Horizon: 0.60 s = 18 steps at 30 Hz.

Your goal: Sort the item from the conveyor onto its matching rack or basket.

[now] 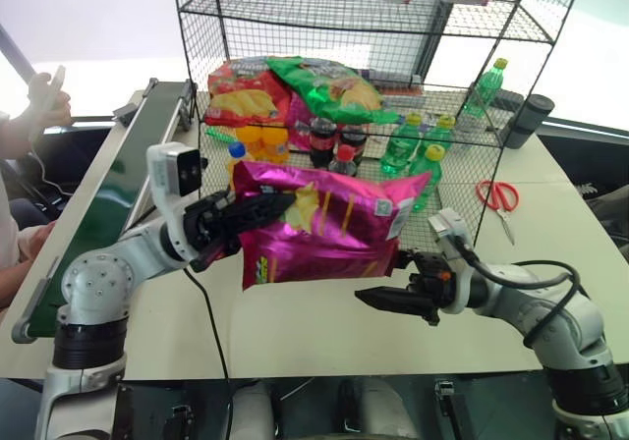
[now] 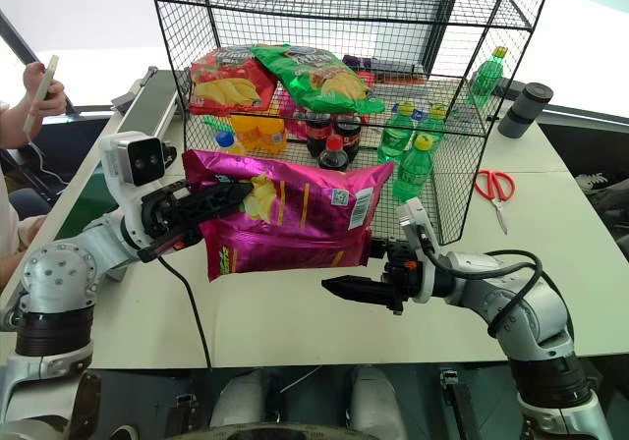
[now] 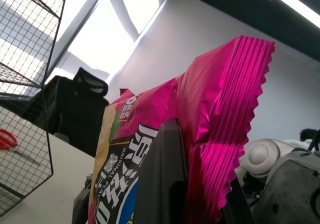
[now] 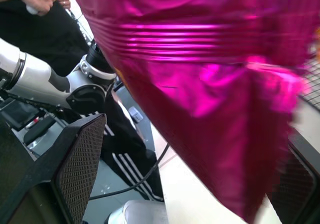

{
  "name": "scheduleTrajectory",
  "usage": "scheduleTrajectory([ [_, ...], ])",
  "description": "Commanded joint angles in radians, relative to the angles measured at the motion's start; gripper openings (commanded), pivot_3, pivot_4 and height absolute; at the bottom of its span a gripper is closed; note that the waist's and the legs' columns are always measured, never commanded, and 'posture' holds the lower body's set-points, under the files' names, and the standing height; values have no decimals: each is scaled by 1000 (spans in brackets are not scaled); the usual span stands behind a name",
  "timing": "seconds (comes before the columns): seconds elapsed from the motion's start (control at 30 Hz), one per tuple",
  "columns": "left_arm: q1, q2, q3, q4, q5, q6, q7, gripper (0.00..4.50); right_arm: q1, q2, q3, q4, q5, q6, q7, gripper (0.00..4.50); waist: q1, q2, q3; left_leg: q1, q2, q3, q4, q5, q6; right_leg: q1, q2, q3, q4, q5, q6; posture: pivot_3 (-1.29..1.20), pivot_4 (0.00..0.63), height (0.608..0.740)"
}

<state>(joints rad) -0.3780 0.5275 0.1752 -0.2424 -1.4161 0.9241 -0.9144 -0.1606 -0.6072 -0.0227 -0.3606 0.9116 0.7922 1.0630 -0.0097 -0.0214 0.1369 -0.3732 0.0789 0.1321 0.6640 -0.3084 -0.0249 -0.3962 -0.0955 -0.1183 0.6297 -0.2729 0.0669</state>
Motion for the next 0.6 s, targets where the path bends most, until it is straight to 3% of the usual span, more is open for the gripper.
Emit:
scheduleTrajectory([
  [0.03,-8,-3,1,-22,24,-11,-21,0,-23,14,-5,-23,21,0,-21,3585,0,0,0,0,0,0,0,0,0,0,0,0,0,0,0,0,150,726],
  [0.27,11,13,4,-7,86,-20,-66,0,-20,-12,-20,-19,41,19,-9,134,0,0,0,0,0,0,0,-1,1,0,0,0,0,0,0,0,150,726],
  [0.43,14,20,3,25,161,-50,-125,0,-21,-17,-33,-16,46,17,-16,75,0,0,0,0,0,0,0,-1,2,0,0,0,0,0,0,0,150,726],
  [0.6,18,31,27,38,233,-97,-133,2372,8,-36,-50,-27,26,-1,-18,75,0,0,0,0,0,0,0,-1,2,0,0,0,0,0,0,0,150,726],
])
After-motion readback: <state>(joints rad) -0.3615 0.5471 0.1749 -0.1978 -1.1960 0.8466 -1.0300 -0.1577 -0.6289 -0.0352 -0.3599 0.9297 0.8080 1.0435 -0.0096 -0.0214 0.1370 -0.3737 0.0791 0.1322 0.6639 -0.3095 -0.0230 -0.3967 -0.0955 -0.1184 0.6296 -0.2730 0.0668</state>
